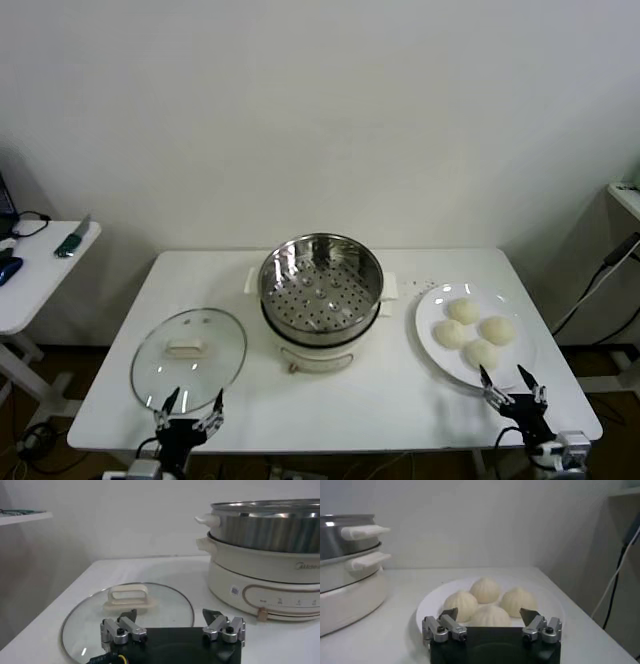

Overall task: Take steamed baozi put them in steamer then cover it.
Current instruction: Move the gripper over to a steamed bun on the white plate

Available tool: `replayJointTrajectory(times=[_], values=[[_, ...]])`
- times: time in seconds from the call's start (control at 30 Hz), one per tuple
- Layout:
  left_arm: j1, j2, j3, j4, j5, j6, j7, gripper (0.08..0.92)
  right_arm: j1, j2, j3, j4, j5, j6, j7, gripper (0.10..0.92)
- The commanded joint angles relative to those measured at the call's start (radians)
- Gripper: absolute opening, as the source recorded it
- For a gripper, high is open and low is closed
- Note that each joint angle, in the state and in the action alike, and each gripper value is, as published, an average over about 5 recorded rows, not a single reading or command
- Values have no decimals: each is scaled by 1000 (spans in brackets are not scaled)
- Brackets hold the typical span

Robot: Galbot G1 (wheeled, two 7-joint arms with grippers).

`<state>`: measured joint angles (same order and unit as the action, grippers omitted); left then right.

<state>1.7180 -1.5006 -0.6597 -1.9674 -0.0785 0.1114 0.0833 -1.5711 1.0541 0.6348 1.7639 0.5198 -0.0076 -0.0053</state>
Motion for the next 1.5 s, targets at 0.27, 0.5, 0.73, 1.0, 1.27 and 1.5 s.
replayJointTrajectory(times=[0.27,0.5,0.73,1.0,1.27,1.5], values=[[2,4,5,1,-1,-14,1,823,361,-199,-87,10,-79,-307,-40,823],[-1,5,9,5,-2,-28,1,823,629,-396,-327,-92,-141,-331,-190,823],[11,4,15,8,-1,-45,5,823,925,-560,-624,-229,-247,-331,-408,823],[16,7,13,23,3,-64,13,823,1353,-634,-1077,-417,-353,-215,-696,823],[28,9,14,28,7,-80,17,823,1690,-581,-1443,-593,-442,-79,-967,823],[33,16,13,33,15,-87,20,823,1825,-460,-1630,-741,-437,-25,-1077,823]])
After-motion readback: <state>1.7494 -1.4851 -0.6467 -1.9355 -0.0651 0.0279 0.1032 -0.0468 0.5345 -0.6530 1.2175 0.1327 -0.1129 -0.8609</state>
